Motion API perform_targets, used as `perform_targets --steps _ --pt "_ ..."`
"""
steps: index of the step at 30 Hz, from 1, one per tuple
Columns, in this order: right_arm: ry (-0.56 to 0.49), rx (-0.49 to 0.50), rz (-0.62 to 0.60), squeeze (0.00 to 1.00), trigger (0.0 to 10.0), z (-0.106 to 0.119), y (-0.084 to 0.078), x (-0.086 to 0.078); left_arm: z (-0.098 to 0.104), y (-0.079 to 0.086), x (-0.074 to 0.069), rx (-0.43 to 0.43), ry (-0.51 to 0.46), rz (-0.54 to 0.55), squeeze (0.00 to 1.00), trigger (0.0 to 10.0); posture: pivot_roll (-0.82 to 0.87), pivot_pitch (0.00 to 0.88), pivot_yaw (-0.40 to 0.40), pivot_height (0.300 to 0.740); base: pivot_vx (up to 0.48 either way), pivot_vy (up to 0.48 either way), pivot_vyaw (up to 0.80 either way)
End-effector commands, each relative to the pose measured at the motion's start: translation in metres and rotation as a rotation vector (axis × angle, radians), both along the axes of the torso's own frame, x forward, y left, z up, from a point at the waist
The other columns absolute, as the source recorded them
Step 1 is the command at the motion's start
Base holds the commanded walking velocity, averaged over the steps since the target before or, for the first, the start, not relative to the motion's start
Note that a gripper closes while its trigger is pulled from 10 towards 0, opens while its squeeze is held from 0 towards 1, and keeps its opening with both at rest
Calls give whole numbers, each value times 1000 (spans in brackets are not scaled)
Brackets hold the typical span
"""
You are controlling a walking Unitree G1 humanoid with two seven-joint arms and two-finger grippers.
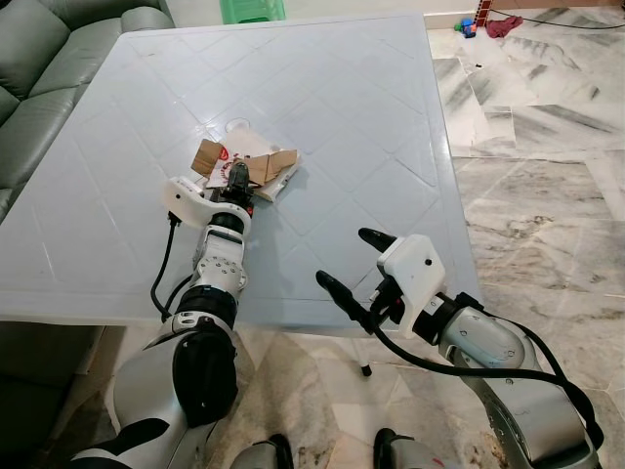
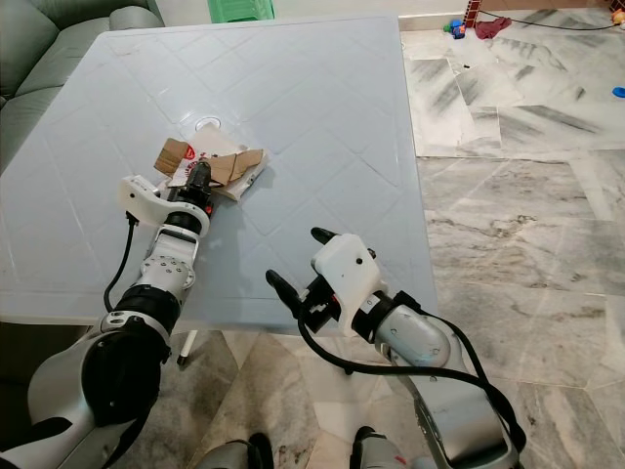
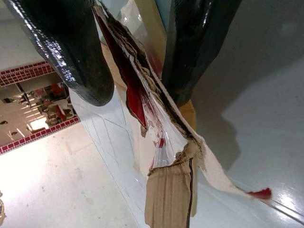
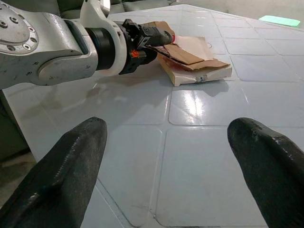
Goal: Picking trash to rubbish bin
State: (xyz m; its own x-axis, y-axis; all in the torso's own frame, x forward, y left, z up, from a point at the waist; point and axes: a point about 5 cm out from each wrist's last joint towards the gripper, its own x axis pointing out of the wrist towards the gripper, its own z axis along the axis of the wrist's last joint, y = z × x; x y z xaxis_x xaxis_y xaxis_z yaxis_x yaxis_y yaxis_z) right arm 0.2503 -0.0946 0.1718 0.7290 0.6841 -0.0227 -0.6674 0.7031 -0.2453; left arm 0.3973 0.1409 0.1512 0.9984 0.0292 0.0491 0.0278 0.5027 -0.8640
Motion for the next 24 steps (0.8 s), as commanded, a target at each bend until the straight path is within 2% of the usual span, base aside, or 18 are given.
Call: perform_targets --steps 1,18,24 --pt "-7 1 8 0 10000 0 2 0 0 5 0 -7 0 19 0 0 -191 195 87 740 0 0 0" --pt "-13 -9 -2 0 10000 -1 2 2 2 10 0 -10 -11 33 0 0 -191 183 87 740 0 0 0" --pt "-19 -14 -2 0 10000 -1 2 3 10 11 3 -15 -46 37 0 0 -190 177 88 740 0 0 0"
